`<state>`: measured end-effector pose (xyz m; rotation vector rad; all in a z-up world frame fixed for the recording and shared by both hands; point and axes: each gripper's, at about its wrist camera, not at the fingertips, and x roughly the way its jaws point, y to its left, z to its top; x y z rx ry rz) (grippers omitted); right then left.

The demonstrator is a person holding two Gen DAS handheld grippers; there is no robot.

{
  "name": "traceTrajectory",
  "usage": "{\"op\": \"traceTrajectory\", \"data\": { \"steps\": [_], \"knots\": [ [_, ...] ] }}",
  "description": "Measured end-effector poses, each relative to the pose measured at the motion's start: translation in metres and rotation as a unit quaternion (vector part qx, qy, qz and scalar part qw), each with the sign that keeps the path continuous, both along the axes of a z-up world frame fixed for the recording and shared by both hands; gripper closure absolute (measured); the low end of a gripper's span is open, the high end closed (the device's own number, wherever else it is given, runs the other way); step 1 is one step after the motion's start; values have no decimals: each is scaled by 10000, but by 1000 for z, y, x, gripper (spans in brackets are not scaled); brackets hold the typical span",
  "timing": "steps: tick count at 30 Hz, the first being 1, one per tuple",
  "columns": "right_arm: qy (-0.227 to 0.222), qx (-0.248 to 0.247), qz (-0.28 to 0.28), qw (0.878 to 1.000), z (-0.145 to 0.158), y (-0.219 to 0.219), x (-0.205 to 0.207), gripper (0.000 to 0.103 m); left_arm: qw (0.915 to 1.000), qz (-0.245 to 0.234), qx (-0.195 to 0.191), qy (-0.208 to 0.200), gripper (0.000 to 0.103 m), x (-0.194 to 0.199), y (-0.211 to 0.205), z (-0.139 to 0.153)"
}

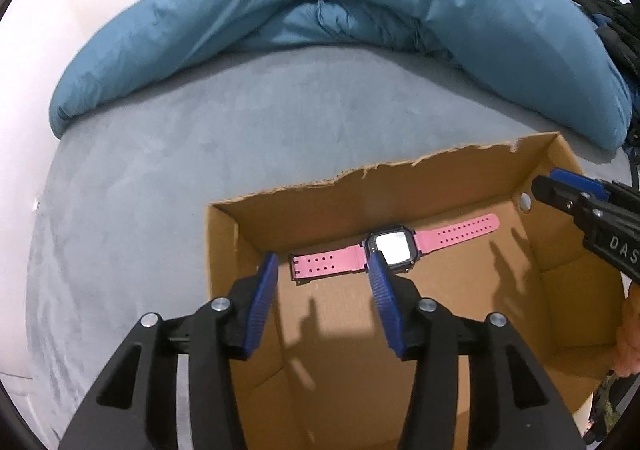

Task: Organize jewelry
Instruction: 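Lift the pink watch with the left tool and release it inside the box, then move the right tool to the multicoloured bead bracelet and close on it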

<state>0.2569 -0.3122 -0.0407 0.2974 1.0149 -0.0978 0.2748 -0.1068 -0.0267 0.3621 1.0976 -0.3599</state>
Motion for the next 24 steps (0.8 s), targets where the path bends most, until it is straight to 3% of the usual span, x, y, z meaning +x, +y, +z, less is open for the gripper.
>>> {"op": "traceTrajectory", "data": {
  "steps": [6,13,16,24],
  "knots": [
    [-473,-110,-53,9988,28,-2,-27,68,9983,53,-468,-354,57,-21,17,36],
    [-1358,-457,24,9897,65,12,-86,51,9894,-114,-1102,-943,56,-76,48,77],
    [-1573,-632,105,9855,72,17,-114,49,9854,-105,-1316,-1078,52,-104,66,86],
    [-1658,-729,315,9830,55,27,-180,48,9793,53,-1471,-1392,43,-171,124,80]
  ]
}}
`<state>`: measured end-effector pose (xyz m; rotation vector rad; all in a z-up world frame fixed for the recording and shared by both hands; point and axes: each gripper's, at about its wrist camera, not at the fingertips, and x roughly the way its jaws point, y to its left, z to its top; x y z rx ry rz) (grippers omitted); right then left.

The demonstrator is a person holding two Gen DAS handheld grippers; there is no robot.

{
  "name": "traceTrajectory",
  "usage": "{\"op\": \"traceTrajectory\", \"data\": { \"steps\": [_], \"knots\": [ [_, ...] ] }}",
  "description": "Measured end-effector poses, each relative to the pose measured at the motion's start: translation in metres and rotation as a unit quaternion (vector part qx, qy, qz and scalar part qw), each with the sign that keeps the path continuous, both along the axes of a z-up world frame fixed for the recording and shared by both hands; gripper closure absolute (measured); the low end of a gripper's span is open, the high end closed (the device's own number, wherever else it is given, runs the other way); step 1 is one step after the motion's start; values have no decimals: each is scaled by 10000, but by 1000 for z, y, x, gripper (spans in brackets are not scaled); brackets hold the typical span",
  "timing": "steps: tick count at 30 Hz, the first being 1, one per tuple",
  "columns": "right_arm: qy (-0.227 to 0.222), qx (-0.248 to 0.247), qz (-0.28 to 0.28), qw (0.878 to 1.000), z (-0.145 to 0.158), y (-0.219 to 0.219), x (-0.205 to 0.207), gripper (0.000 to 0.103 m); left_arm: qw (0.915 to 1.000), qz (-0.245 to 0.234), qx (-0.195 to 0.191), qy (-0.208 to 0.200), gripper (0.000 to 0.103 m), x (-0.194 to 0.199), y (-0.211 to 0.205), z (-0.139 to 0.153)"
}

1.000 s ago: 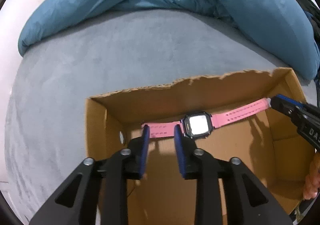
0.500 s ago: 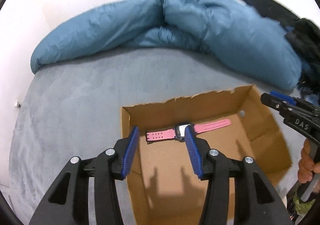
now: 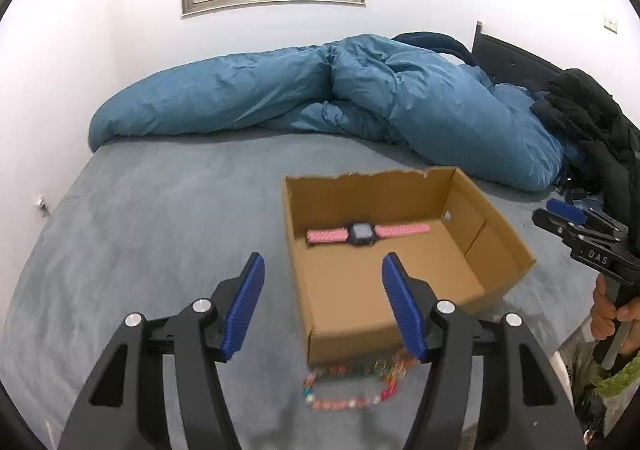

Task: Organize jewelry
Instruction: 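Move the right tool to the multicoloured bead bracelet and close on it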

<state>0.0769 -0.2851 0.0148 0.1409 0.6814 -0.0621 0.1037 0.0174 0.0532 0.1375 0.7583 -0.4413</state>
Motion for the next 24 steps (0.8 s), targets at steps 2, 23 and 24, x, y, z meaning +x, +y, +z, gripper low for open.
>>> {"op": "traceTrajectory", "data": {
  "steps": [2,23,24],
  "knots": [
    [77,45,5,10000,-8,3,-11,48,10000,63,-6,49,43,-12,12,-10],
    [260,-8,1609,9866,-85,148,-31,71,9896,-1206,783,51,51,-45,20,-134],
    [315,17,1616,9864,-90,151,-26,74,9889,-1253,796,90,55,-42,20,-137]
  ]
}}
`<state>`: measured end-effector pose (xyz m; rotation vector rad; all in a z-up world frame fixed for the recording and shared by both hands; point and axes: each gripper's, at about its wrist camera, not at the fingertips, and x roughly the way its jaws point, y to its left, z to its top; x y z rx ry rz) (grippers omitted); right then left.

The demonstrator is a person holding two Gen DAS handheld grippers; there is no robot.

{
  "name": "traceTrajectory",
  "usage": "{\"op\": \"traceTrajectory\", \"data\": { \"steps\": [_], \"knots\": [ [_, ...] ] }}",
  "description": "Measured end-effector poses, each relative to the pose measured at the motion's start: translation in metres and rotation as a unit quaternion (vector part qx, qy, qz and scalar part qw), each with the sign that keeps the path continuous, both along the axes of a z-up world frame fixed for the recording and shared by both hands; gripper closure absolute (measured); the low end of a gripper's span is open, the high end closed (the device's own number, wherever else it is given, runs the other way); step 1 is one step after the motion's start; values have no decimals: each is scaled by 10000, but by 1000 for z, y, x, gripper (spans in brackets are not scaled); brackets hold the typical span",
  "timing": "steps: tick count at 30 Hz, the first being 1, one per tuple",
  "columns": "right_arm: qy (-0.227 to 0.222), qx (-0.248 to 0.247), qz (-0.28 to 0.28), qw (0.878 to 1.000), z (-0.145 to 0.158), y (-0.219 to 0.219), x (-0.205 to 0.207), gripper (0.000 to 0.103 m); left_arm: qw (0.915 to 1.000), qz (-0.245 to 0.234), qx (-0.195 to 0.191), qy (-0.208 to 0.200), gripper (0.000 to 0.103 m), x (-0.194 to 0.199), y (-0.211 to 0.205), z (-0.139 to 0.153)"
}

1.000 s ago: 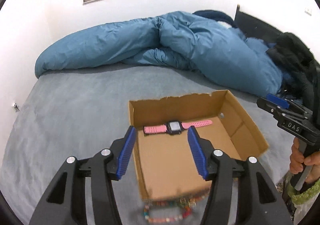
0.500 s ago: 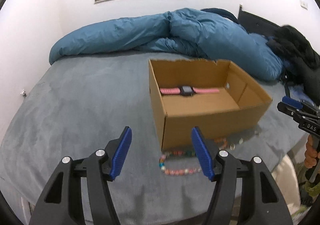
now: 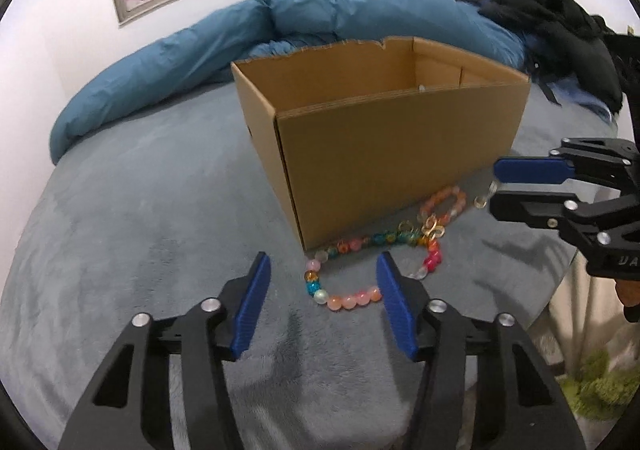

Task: Organize jewelry
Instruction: 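Move the right tool to the multicoloured bead bracelet and close on it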

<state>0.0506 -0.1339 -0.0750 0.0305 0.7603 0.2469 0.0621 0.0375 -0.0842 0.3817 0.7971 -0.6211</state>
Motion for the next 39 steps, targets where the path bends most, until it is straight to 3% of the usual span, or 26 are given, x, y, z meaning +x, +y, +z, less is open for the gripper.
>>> {"op": "traceTrajectory", "data": {
  "steps": [4,9,23,35,39],
  "knots": [
    [255,46,15,9997,-17,6,14,83,9998,-102,41,175,66,14,-1,-14],
    [416,-7,0,9991,-27,9,22,85,9991,-191,124,368,76,27,-2,-30],
    [702,35,51,9975,-39,17,39,89,9980,-301,156,538,82,41,-5,-46],
    [971,333,-256,9944,-47,7,59,90,9982,-275,180,509,87,42,-10,-48],
    [867,90,-221,9960,-42,4,53,95,9984,-283,195,446,94,39,-10,-48]
  ]
}}
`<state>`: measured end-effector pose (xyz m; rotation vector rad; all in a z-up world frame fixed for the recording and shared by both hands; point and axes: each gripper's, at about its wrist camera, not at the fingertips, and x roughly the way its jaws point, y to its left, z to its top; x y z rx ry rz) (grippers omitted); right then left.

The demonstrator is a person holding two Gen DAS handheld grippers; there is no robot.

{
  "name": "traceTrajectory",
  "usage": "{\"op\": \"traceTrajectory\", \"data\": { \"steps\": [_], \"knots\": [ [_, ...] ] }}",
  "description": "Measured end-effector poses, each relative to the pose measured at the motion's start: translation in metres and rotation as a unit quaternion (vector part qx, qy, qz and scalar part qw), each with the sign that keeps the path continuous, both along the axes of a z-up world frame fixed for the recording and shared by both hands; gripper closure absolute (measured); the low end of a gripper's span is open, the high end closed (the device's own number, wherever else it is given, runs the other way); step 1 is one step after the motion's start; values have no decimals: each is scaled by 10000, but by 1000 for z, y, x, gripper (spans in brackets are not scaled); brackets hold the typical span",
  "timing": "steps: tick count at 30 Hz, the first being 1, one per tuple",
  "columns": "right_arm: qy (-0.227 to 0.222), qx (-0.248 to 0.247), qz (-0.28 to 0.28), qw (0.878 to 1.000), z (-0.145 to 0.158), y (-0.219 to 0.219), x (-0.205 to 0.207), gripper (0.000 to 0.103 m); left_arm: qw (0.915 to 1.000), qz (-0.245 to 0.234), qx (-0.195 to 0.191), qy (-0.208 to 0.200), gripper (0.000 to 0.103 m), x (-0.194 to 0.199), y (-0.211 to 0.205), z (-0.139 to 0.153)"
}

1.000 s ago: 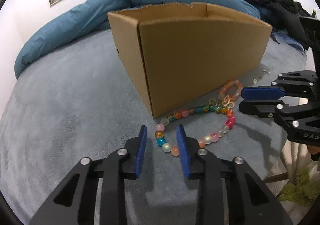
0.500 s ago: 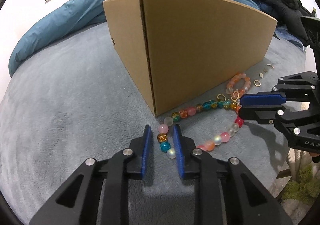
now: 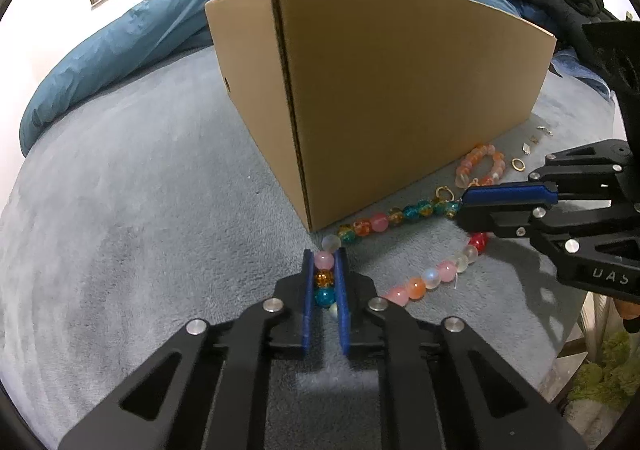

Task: Organize jewelry
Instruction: 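Move the right tool to the multicoloured bead bracelet and close on it, then lift the bead bracelet with the right tool and release it in the box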

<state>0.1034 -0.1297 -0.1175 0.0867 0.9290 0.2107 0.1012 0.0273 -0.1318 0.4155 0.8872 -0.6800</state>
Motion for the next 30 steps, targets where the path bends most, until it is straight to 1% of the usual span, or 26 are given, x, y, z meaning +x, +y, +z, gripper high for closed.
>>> {"op": "traceTrajectory", "data": {
  "steps": [5,10,18,22,30],
  "knots": [
    [-205,-311,90,9993,10,2,-10,96,10000,12,-5,-56,94,-5,0,5],
    [-362,-483,157,9981,20,6,-24,96,10000,40,-14,-81,94,-13,1,12],
    [-403,-408,125,9983,24,5,-29,96,9999,136,-23,-101,94,-23,0,23],
    [-393,-364,79,9985,24,9,-25,96,9997,181,-85,-152,94,-27,-1,30],
    [-561,-271,-23,9981,33,3,-36,96,9991,330,-189,-187,94,-35,1,50]
  ]
}}
